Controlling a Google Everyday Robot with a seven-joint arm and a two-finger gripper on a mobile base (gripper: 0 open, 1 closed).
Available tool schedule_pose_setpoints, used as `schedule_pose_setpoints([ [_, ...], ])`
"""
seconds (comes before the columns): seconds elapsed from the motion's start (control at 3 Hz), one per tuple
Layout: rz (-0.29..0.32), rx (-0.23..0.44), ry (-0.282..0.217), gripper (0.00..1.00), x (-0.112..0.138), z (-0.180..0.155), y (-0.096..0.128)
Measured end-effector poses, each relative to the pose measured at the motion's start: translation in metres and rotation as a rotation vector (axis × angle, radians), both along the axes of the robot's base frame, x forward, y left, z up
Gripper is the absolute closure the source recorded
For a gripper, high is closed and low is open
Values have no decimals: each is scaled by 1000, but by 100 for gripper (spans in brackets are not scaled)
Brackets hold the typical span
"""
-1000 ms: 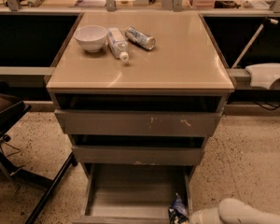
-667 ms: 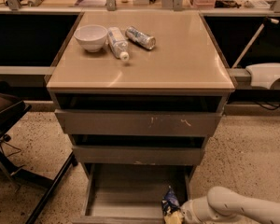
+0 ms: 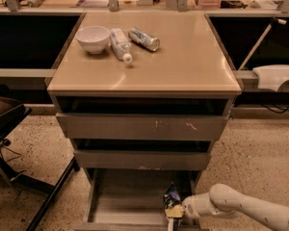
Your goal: Place blue chip bag into bottom drawer
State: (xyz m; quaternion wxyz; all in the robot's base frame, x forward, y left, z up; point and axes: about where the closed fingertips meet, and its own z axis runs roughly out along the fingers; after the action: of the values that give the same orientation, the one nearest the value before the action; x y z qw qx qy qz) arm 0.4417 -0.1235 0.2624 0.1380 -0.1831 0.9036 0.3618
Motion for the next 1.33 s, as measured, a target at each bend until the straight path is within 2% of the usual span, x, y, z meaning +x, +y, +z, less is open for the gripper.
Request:
schedule_pose_setpoints([
  [0.33,-7,0,-6,100,5,-1,-2],
  [0.67,-20,30,-7,100,9,-6,-3],
  [1.0,-5,109,20,100,21,-33,17],
  [1.33,-31,184,36,100,50,-62,31],
])
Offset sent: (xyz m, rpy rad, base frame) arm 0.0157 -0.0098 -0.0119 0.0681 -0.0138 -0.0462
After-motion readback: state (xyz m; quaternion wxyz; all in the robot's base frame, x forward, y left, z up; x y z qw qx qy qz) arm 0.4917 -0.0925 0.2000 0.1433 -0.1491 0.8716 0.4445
